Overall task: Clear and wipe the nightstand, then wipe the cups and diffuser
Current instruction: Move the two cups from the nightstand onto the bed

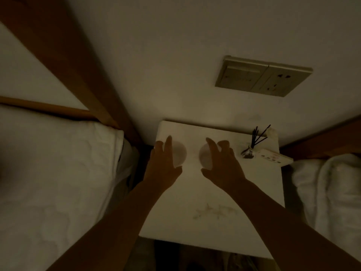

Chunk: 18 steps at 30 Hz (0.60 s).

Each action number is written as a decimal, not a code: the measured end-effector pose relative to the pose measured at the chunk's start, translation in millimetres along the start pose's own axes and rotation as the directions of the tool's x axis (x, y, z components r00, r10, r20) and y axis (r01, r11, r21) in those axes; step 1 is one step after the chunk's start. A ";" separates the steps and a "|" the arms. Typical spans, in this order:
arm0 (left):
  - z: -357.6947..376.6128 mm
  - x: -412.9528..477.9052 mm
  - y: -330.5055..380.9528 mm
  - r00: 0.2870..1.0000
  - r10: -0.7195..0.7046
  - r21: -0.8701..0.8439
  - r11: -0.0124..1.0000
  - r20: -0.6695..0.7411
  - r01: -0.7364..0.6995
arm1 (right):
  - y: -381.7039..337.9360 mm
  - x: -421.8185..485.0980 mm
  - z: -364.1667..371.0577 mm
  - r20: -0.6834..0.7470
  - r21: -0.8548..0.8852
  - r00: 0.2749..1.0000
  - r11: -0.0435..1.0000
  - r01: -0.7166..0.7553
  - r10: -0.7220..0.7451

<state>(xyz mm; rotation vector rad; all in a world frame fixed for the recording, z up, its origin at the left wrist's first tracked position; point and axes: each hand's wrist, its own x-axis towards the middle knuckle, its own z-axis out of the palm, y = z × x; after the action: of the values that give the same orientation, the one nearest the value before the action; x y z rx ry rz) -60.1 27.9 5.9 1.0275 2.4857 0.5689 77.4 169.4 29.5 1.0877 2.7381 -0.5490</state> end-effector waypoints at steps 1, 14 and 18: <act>-3.8 -15.5 -4.2 1.000 -0.026 -0.029 0.999 -0.014 0.025 | -6.7 -8.5 2.1 0.013 -0.005 1.000 1.000 0.027 -0.027; -83.9 -257.2 -117.1 0.824 -0.527 -0.246 0.843 -0.207 0.477 | -180.9 -108.8 56.0 0.193 0.103 0.814 0.836 0.539 -0.549; -100.2 -335.0 -158.0 0.669 -0.701 -0.352 0.708 -0.246 0.612 | -252.2 -151.6 87.2 0.240 0.123 0.704 0.740 0.661 -0.669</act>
<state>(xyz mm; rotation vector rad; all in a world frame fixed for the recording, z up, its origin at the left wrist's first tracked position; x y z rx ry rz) 19.7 -340.6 76.8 -0.1461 2.7515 0.8346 14.7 -129.4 59.8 -0.0521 2.8040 -0.7489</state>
